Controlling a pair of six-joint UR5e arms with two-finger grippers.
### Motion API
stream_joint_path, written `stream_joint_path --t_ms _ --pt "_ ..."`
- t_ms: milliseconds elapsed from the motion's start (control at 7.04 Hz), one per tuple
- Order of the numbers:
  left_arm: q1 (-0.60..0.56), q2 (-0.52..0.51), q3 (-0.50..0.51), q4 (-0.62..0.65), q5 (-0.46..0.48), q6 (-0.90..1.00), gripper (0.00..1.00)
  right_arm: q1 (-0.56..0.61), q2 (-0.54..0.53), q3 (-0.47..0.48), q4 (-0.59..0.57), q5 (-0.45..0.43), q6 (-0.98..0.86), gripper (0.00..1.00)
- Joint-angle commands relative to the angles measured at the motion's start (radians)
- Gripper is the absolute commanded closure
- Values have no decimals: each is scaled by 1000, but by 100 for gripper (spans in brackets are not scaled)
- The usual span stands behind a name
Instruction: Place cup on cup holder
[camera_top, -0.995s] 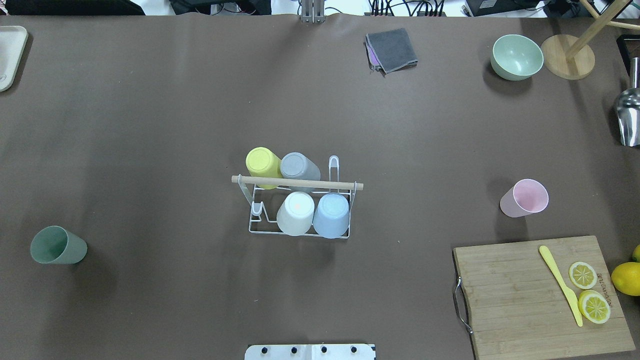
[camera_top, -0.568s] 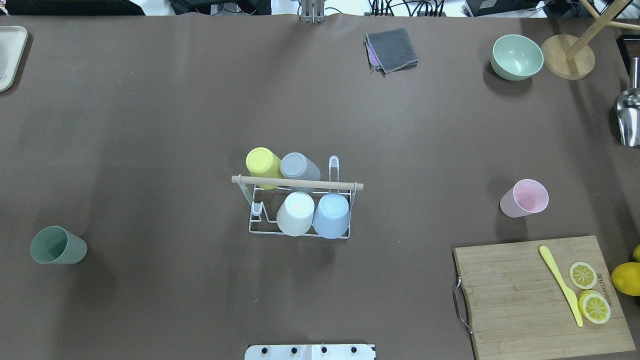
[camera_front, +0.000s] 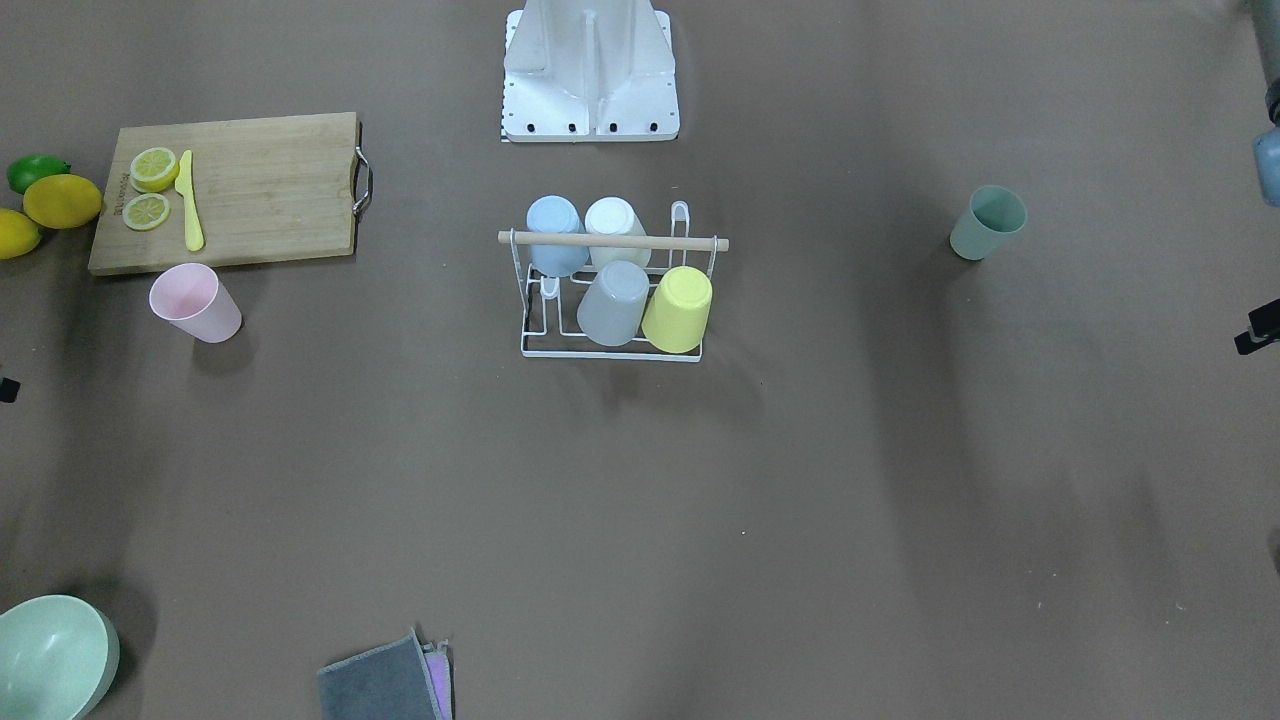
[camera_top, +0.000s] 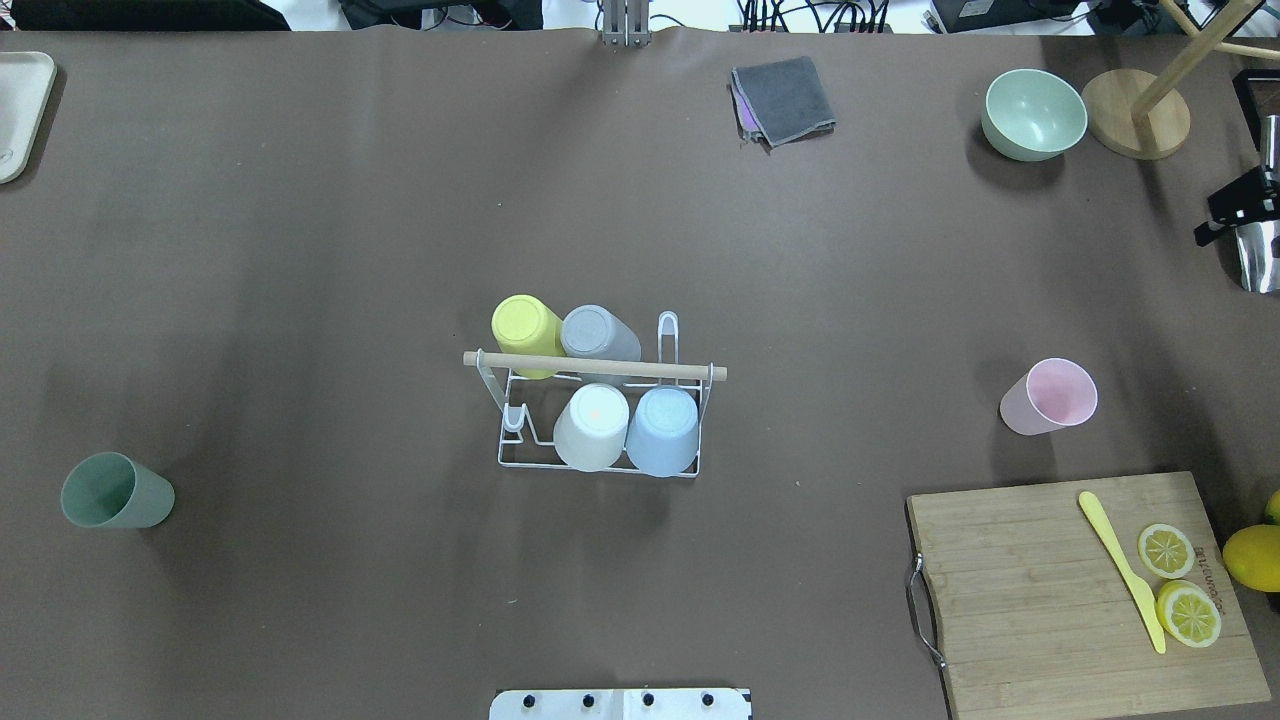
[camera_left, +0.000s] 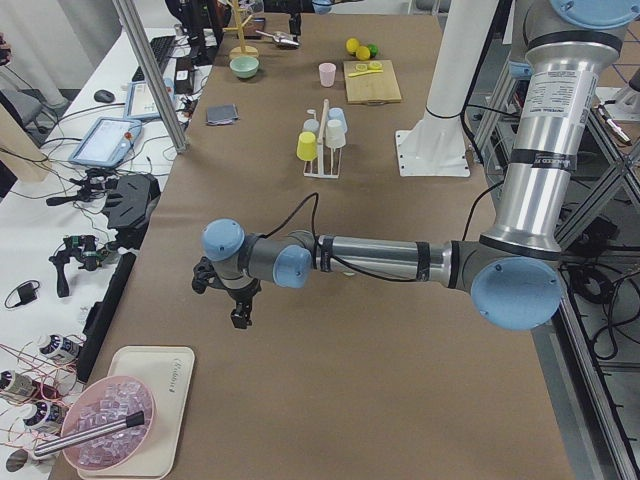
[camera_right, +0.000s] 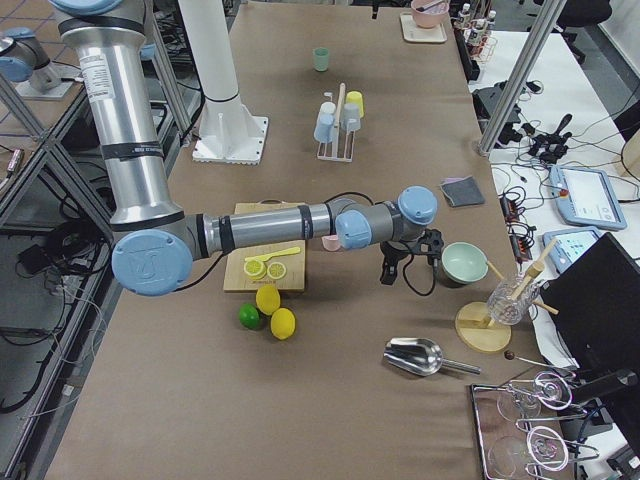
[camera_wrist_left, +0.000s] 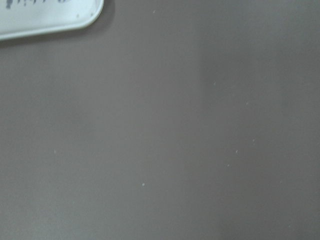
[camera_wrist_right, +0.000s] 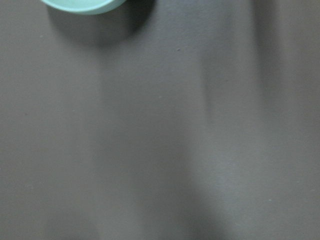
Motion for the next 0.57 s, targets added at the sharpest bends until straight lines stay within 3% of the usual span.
stream_joint_path --t_ms 0,426 --pt "16 -133 53 17 93 -105 2 -73 104 -21 -86 -19 22 7" --pt "42 -293 108 186 93 -173 2 -110 175 -23 -236 -16 20 7"
